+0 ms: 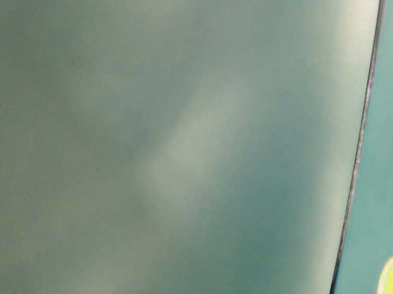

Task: Move the block to the left with right arm.
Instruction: 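Move the right gripper left toward the small orange cube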

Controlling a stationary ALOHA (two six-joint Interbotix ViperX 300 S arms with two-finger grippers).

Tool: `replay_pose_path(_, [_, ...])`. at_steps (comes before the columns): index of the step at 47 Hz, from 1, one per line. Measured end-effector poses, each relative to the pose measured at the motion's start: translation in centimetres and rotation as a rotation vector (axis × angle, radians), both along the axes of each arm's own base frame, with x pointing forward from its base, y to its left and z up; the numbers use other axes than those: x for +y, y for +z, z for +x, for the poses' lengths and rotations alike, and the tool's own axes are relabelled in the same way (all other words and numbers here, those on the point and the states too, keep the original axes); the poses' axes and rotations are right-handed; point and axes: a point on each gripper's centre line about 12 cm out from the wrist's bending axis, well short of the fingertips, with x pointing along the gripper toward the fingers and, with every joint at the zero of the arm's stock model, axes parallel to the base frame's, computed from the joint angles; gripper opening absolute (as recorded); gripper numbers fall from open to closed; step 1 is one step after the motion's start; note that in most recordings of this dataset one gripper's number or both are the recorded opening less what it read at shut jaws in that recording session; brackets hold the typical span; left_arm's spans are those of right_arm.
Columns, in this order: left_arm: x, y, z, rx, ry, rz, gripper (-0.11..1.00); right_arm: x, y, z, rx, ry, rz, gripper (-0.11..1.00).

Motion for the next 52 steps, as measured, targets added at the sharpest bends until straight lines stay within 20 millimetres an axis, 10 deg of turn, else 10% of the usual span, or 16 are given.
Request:
replay_pose_path(35, [0.1,1.0,-9.0,0.100,0.007,-0.010,0.00,0.0,-2.4,6.8,0.284,0.008,-0.044,0.02])
replay_pose_path(46, [0.1,0.0,-10.4,0.143,0.009,-0.012,0.00,-0.1,-5.0,9.0,0.430,0.007,-0.039,0.50])
replay_pose_path(52, [0.1,-0.4,-10.5,0.155,0.010,-0.011,0.00,-0.1,-6.9,10.3,0.554,0.006,-0.039,0.53])
